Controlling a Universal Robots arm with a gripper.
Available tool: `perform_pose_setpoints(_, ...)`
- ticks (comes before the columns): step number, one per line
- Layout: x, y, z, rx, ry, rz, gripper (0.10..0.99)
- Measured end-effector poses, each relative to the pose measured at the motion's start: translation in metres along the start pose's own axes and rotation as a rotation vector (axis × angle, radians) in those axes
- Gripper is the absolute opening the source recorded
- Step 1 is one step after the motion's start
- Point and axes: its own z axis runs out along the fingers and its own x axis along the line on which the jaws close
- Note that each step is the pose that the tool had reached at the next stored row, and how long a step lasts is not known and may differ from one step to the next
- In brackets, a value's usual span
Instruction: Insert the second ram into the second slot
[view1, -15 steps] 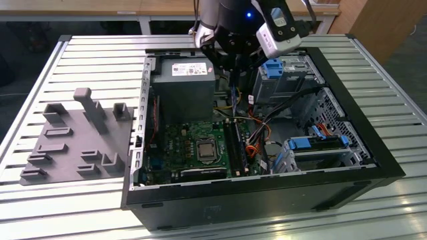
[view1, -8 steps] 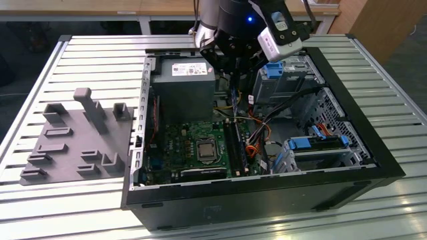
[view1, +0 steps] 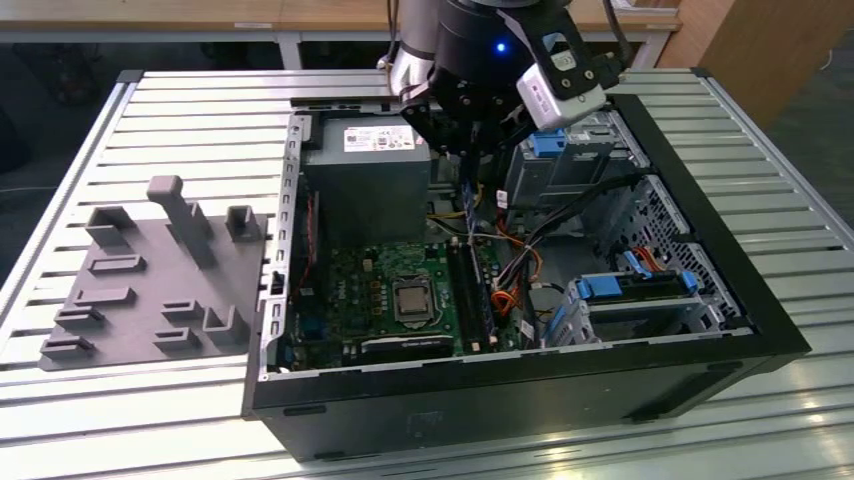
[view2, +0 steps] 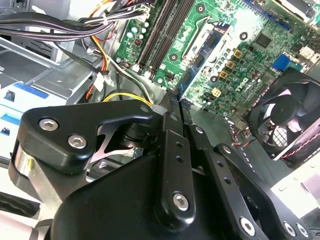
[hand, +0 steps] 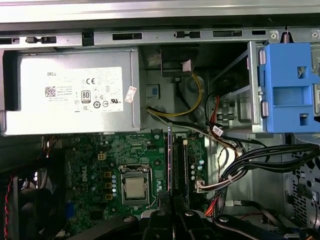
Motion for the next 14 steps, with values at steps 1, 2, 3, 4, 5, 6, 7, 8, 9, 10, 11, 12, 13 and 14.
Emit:
perform_pose_setpoints(1, 0.0000, -0.0001, 0.0004, 0.000, 0.0001, 0.000, 0.133)
perform_pose_setpoints(2, 0.0000, -0.0001, 0.0009, 0.000, 0.0001, 0.000, 0.133)
perform_pose_setpoints(3, 0.0000, -0.0002, 0.0012, 0.000, 0.0001, 0.000, 0.133)
perform_pose_setpoints(4, 0.0000, -0.0002, 0.0015, 0.000, 0.0002, 0.000, 0.133)
perform_pose_setpoints(5, 0.0000, -0.0004, 0.0017, 0.000, 0.0001, 0.000, 0.133)
perform_pose_setpoints(6, 0.0000, -0.0007, 0.0019, 0.000, 0.0001, 0.000, 0.133)
perform_pose_setpoints(7, -0.0001, -0.0012, 0.0021, 0.000, 0.0001, 0.000, 0.133)
perform_pose_setpoints(8, -0.0001, -0.0018, 0.0023, 0.000, 0.0002, 0.000, 0.133)
perform_pose_setpoints(9, -0.0001, -0.0022, 0.0026, 0.000, 0.0001, 0.000, 0.133)
perform_pose_setpoints(10, -0.0002, -0.0028, 0.0028, 0.000, 0.0001, 0.000, 0.133)
perform_pose_setpoints(11, -0.0002, -0.0035, 0.0031, 0.000, 0.0001, 0.000, 0.133)
perform_pose_setpoints(12, -0.0002, -0.0042, 0.0035, 0.000, 0.0001, -0.001, 0.133)
perform_pose_setpoints(13, -0.0002, -0.0046, 0.0042, 0.000, 0.0001, -0.006, 0.133)
perform_pose_setpoints(14, -0.0002, -0.0047, 0.0047, 0.000, 0.0005, -0.016, 0.133)
